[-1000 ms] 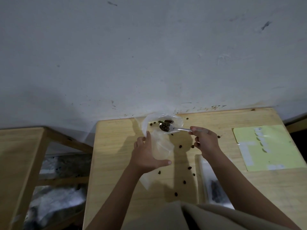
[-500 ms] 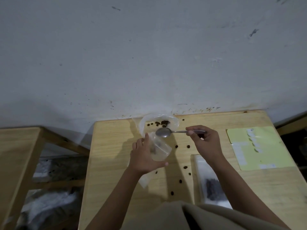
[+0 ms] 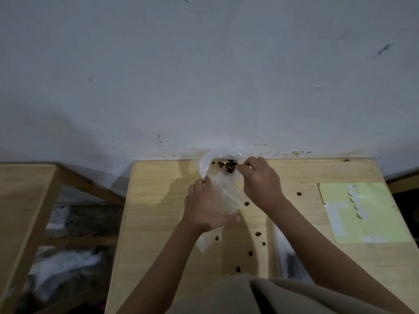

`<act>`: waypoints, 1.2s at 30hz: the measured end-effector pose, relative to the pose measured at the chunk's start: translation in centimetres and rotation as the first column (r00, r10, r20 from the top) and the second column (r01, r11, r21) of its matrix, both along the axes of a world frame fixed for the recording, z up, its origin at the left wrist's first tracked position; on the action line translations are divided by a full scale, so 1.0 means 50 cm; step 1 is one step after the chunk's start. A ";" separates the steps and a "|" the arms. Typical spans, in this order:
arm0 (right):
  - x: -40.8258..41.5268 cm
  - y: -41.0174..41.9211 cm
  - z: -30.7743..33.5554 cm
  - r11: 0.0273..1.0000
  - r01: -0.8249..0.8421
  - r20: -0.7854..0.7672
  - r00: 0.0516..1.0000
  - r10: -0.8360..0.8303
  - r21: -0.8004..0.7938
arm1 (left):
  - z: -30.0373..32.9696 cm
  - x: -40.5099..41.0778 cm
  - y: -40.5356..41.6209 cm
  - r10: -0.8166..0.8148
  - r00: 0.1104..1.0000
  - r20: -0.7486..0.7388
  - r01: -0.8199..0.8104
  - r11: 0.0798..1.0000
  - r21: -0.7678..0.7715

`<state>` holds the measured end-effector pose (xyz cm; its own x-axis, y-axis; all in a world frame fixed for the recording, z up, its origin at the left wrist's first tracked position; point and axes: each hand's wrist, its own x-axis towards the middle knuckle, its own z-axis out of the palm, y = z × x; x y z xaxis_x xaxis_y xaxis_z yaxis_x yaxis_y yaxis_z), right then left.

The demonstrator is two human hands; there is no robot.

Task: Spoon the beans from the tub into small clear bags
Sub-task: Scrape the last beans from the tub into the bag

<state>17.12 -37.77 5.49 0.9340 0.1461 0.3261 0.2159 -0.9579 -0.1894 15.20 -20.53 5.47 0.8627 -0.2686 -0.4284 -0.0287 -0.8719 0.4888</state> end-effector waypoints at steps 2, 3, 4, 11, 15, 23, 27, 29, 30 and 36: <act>0.019 -0.015 0.007 1.000 0.008 -0.082 0.997 -0.007 0.009 | 0.007 0.001 0.002 -0.036 0.998 0.049 0.035 0.999 0.023; 0.027 -0.021 0.013 0.999 0.021 -0.120 0.993 -0.018 0.026 | 0.009 0.000 0.003 -0.050 0.997 0.060 0.048 0.998 0.034; 0.034 -0.027 0.018 0.998 0.038 -0.153 0.988 -0.032 0.042 | 0.011 0.000 0.004 -0.060 0.996 0.064 0.058 0.997 0.043; 0.074 -0.052 0.040 0.944 0.213 -0.349 0.930 -0.117 0.250 | 0.015 -0.007 -0.002 -0.100 0.993 0.065 0.096 0.994 0.061; 0.083 -0.066 0.041 0.832 0.413 -0.461 0.859 -0.221 0.371 | 0.019 -0.011 -0.009 -0.119 0.990 0.081 0.115 0.992 0.049; 0.049 -0.067 0.038 0.732 0.491 -0.391 0.861 -0.325 0.472 | 0.019 -0.020 -0.017 -0.114 0.990 0.077 0.114 0.993 0.010; 0.039 -0.051 0.043 0.885 0.363 -0.347 0.903 -0.255 0.293 | 0.014 -0.031 -0.030 -0.089 0.996 0.029 0.089 0.996 0.014; 0.039 -0.048 0.038 0.897 0.364 -0.384 0.888 -0.253 0.250 | 0.008 -0.038 -0.034 -0.074 0.997 -0.009 0.074 0.997 0.001; 0.040 -0.050 0.035 0.887 0.379 -0.402 0.879 -0.257 0.264 | 0.004 -0.041 -0.035 -0.066 0.998 -0.021 0.066 0.998 -0.006; 0.035 -0.100 0.010 0.679 0.576 -0.505 0.795 -0.336 0.455 | -0.005 -0.047 -0.029 -0.071 0.996 -0.056 0.069 0.997 -0.029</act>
